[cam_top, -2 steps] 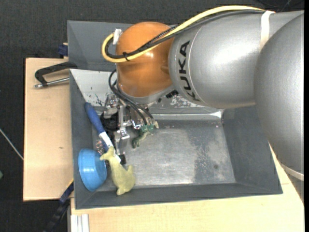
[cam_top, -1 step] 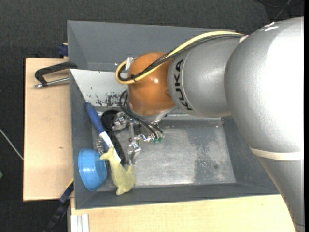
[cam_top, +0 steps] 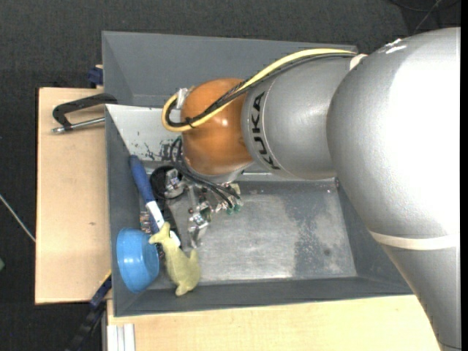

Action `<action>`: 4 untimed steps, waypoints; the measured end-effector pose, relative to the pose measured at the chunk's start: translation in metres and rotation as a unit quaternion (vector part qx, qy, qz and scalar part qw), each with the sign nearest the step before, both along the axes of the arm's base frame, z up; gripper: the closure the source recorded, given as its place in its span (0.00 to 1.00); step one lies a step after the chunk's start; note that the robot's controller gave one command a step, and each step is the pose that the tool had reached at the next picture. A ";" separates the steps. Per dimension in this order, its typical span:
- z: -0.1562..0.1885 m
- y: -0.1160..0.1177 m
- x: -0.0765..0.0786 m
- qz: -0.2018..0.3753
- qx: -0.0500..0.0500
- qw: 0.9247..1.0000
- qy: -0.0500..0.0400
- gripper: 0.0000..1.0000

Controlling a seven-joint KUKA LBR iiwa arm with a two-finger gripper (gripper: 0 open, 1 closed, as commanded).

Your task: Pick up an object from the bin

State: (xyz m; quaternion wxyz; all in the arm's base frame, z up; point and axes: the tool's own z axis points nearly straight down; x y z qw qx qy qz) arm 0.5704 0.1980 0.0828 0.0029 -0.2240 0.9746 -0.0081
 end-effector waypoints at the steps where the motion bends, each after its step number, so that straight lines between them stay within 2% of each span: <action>1: 0.112 0.029 -0.007 0.010 0.011 1.000 -0.002 0.00; 2: 0.041 -0.014 0.016 -0.107 0.007 0.994 0.005 0.00; 3: 0.023 0.007 0.033 -0.019 0.009 1.000 0.001 0.00; 4: 0.023 -0.049 0.024 0.067 0.009 0.998 0.002 0.00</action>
Offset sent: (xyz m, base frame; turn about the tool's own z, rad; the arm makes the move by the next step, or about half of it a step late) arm -0.0103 0.0270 0.1057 -0.0197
